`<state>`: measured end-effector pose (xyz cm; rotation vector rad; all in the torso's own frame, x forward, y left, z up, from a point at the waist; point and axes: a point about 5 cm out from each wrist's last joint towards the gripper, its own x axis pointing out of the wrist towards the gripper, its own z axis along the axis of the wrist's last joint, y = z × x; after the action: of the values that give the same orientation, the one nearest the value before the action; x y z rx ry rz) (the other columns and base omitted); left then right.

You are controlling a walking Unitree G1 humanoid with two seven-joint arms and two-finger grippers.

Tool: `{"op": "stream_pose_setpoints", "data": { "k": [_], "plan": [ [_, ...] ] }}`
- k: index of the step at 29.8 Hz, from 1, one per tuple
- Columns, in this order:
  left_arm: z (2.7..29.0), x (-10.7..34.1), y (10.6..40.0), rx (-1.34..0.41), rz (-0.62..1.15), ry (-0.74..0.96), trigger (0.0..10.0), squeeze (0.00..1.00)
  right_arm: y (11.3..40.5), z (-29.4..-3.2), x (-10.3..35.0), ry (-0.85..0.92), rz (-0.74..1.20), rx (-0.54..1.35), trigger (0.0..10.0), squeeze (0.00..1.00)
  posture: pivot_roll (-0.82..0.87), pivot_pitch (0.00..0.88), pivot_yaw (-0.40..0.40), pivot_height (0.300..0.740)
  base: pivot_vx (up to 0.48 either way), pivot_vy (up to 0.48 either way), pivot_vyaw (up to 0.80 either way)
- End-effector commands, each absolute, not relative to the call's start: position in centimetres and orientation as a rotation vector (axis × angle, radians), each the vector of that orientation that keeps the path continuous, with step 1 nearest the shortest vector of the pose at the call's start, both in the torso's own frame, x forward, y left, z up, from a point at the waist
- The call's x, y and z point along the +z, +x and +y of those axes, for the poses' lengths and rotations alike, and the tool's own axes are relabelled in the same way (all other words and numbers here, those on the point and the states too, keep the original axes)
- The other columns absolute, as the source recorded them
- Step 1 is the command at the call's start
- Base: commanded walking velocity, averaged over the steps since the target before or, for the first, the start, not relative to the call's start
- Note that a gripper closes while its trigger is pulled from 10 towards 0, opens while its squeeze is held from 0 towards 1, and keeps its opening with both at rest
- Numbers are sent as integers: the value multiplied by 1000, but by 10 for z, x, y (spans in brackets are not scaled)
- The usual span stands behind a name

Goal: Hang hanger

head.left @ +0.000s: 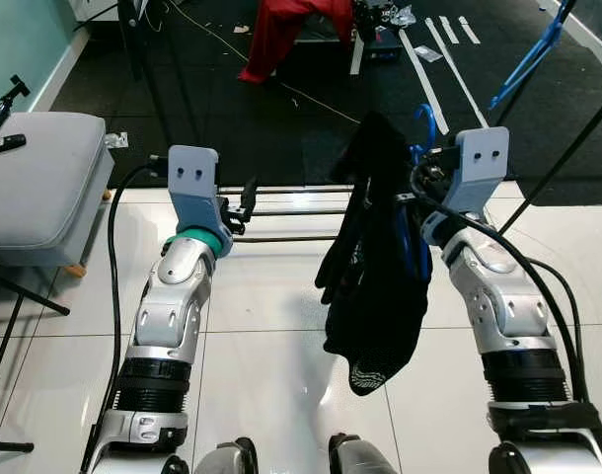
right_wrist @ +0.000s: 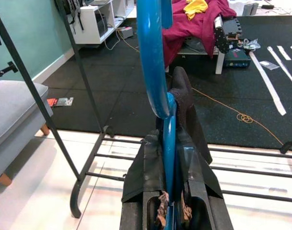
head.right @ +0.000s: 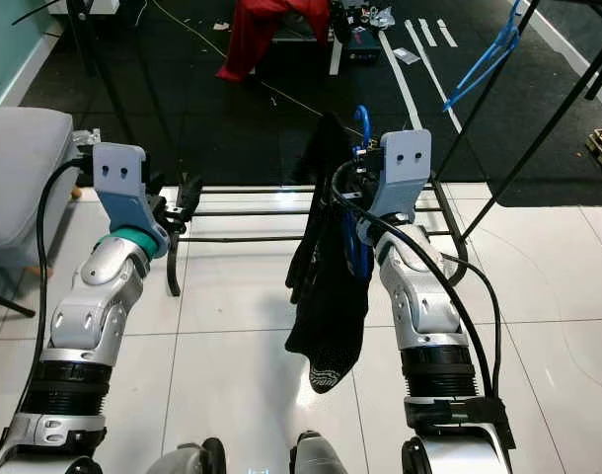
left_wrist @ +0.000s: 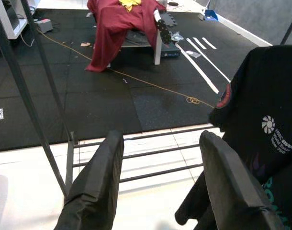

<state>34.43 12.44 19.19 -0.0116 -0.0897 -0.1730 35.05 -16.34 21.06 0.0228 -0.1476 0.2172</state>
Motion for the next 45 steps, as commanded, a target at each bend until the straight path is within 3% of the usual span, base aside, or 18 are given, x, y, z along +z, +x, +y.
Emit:
{"op": "stream_pose_setpoints", "data": {
  "k": [1, 4, 9, 17, 23, 24, 33, 38, 45],
  "plan": [
    [124, 187, 342, -181, -68, 3, 10000, 0, 348, -167, 213, 38, -162, 206, 10000, 0, -88, 76, 41, 740, 0, 0, 0],
    [124, 187, 342, -186, -66, 9, 10000, 0, 348, -168, 213, 42, -160, 207, 10000, 0, -89, 78, 42, 740, 0, 0, 0],
    [113, 196, 340, -373, -135, 57, 10000, 0, 338, -157, 206, 7, -109, 389, 10000, 0, -95, 83, 45, 740, 0, 0, 0],
    [121, 196, 341, -394, -149, 144, 10000, 0, 328, -160, 208, -87, -143, 481, 10000, 0, -96, 85, 47, 740, 0, 0, 0],
    [139, 196, 338, -429, -164, 267, 10000, 0, 310, -190, 216, -172, -241, 599, 10000, 0, -98, 91, 46, 740, 0, 0, 0],
    [150, 195, 332, -486, -171, 264, 10000, 0, 295, -214, 223, -109, -233, 710, 10000, 0, -101, 99, 43, 740, 0, 0, 0],
    [149, 190, 308, -679, -134, 202, 10000, 0, 260, -263, 235, -32, -131, 957, 10000, 0, -110, 102, 36, 740, 0, 0, 0],
    [151, 187, 306, -682, -147, 208, 10000, 0, 245, -273, 231, -93, -22, 1059, 10000, 0, -112, 103, 34, 740, 0, 0, 0],
    [154, 186, 311, -636, -172, 201, 10000, 0, 226, -262, 231, -131, 60, 1220, 10000, 0, -123, 99, 33, 740, 0, 0, 0]
  ]
}}
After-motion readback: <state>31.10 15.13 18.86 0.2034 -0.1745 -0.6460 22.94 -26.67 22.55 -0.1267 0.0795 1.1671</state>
